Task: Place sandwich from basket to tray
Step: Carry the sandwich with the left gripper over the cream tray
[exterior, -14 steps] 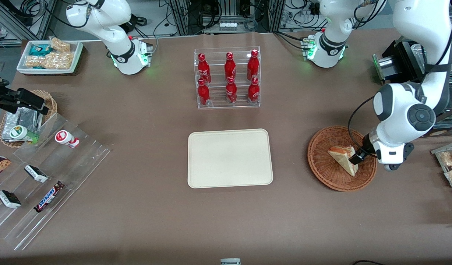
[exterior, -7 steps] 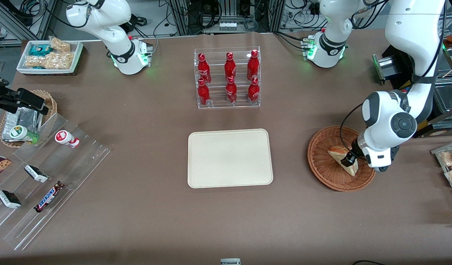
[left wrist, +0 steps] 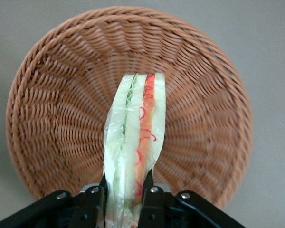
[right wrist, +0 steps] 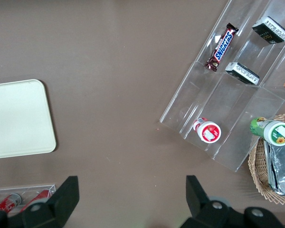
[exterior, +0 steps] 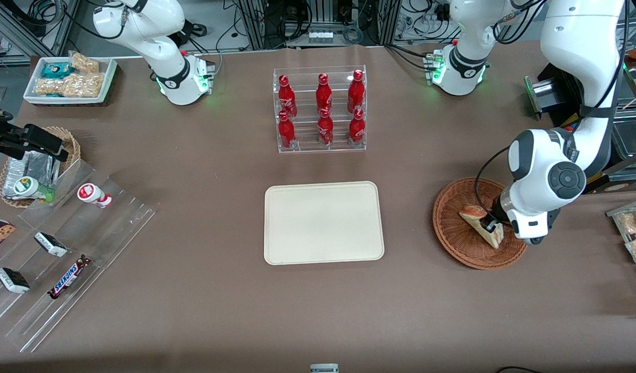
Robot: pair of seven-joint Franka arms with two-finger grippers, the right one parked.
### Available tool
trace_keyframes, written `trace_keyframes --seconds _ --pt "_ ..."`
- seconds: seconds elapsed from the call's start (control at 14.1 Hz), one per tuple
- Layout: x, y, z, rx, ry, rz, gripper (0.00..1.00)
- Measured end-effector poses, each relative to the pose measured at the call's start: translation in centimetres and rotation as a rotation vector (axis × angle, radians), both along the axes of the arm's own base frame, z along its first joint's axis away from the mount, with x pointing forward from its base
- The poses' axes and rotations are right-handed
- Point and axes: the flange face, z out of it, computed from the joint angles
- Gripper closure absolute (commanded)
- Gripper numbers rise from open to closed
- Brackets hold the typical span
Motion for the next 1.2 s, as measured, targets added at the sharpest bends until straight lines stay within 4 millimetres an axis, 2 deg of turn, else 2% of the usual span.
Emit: trace_keyframes --seconds 0.14,0.35,0.64,0.85,0.99,1.2 --pt "0.4 -3.8 2.1 0.000 0.000 -0.060 0.95" --pt "-0.5 -10.6 3.1 -0.018 -0.012 -0.159 0.94" --pt "-3.3 -22.3 3.2 -0.043 -0.030 -0.339 0.92" --pt "-4.8 -31.3 1.7 -0.068 -0.060 -0.464 0.91" --pt "-5.8 -36.2 -0.1 -0.092 -0.091 -0.529 0.91" --pt "-7.1 -41.4 -2.9 -0.118 -0.121 -0.597 0.91"
